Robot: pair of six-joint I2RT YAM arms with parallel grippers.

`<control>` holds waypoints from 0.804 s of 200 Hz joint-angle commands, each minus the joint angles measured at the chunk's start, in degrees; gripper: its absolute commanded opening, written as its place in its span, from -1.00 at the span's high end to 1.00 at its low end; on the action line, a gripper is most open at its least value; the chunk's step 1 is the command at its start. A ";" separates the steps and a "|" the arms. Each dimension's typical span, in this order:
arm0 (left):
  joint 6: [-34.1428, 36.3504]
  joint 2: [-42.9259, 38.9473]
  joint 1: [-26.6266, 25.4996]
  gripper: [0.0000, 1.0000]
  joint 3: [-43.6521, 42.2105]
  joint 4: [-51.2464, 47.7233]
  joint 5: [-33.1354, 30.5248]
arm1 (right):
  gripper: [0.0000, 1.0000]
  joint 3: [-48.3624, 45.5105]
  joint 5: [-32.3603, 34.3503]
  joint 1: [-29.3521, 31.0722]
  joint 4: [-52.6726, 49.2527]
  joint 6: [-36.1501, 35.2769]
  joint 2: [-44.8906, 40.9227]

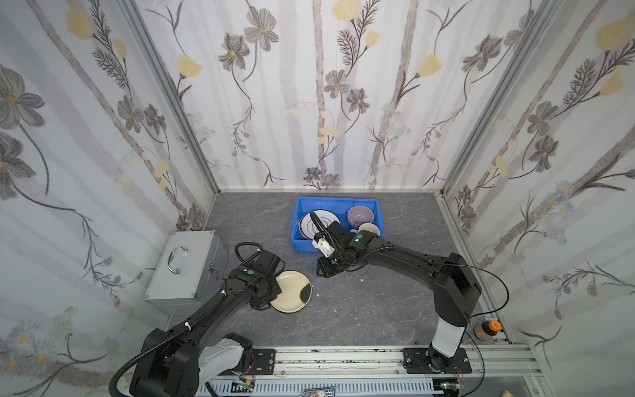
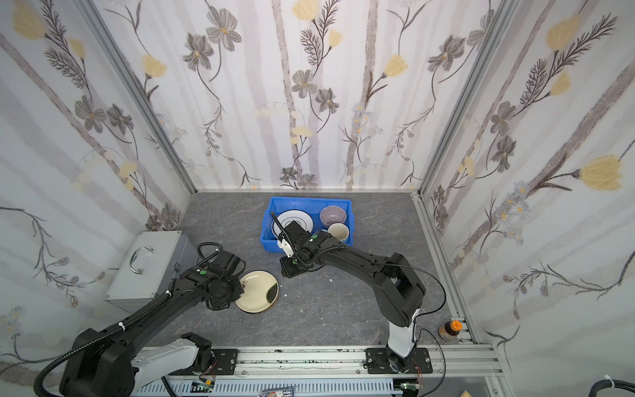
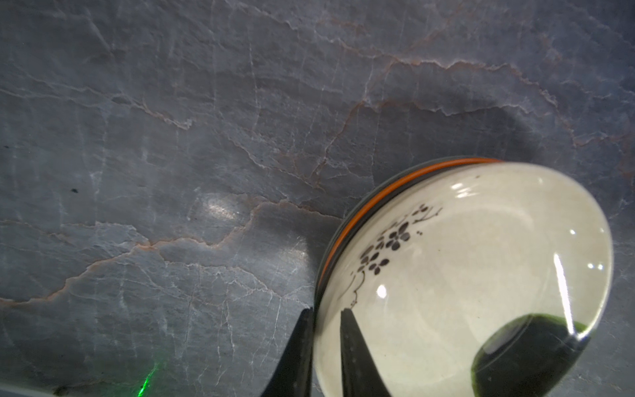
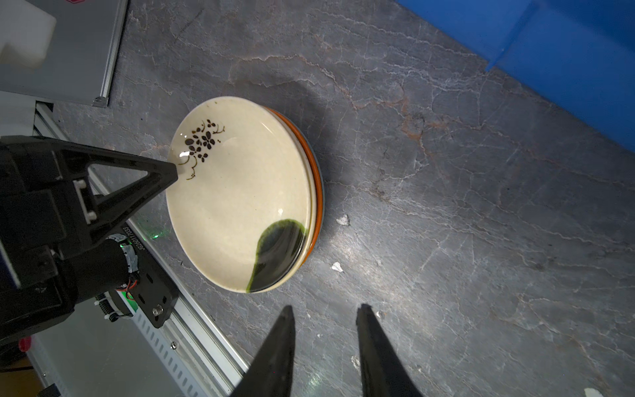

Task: Place the mixed dishes into the plastic bin
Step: 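Pinch the top cream plate rim with the right gripper while the left braces it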

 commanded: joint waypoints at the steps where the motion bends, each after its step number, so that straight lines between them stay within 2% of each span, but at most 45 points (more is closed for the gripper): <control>1: 0.52 1.03 0.04 0.65 0.36 1.62 -1.03 | 0.35 0.98 -0.55 -0.07 0.54 -1.06 0.83; 161: 0.97 5.03 0.05 0.75 1.06 5.86 1.72 | 0.35 3.70 -8.02 -0.12 1.84 -2.15 7.62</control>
